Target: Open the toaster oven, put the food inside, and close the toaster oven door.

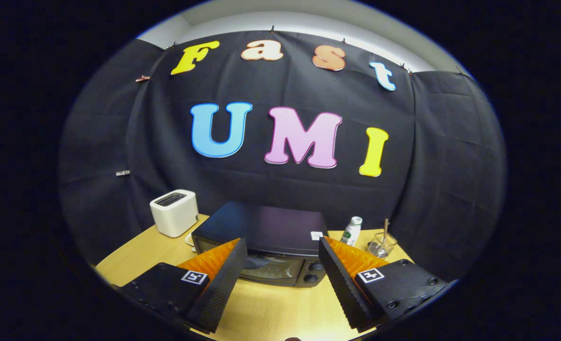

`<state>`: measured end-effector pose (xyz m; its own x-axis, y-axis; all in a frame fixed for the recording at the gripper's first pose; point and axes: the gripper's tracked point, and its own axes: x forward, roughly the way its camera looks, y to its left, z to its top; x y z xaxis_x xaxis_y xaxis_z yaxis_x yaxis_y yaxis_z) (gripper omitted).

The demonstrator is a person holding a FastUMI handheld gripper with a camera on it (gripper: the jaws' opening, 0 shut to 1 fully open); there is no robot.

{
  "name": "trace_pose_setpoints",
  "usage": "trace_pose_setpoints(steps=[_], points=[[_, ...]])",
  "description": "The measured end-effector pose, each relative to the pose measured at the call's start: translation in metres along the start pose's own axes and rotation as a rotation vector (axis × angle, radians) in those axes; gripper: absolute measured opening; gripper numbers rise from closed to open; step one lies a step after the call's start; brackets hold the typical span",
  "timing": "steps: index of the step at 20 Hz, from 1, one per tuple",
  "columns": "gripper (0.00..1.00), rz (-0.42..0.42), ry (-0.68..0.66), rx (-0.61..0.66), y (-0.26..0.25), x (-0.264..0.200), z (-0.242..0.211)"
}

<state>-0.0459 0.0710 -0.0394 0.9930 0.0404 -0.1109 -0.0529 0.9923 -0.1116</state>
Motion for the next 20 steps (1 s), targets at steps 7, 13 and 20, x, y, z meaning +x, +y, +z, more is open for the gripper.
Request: trace_pose_setpoints(steps=[7,13,20], points=[[0.98,-0.092,-0.036,0.11,-0.077,-0.06,0.011],[0.98,-0.174,-0.032,0.114,-0.123,-0.093,0.0],[0.99,-0.162,-0.028,0.137,-0.115,-0.115,0.003]])
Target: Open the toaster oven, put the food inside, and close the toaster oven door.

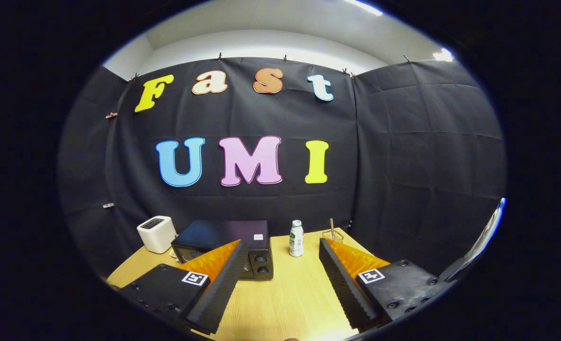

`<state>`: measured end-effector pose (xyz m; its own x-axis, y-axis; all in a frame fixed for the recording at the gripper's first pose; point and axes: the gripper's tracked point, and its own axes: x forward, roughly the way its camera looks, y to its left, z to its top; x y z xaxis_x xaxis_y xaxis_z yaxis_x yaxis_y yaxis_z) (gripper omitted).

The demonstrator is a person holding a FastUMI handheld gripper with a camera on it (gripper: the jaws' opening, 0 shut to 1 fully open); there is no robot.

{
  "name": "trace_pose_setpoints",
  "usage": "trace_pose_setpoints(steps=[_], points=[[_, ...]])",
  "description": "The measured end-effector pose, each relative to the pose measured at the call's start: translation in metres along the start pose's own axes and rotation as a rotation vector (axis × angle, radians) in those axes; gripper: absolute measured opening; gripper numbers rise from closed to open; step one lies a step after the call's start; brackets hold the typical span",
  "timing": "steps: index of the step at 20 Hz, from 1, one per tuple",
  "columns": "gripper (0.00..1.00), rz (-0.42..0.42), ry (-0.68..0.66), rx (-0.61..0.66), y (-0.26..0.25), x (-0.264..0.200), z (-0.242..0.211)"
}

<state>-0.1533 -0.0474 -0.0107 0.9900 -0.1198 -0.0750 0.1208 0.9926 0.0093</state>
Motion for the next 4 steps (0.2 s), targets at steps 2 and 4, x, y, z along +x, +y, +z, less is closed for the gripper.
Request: trace_pose_setpoints(steps=[2,4], points=[[0.99,0.01,0.006,-0.001,0.0022,-0.0023,0.0007],[0.99,0.017,-0.001,0.008,0.0096,0.0025,0.0066]])
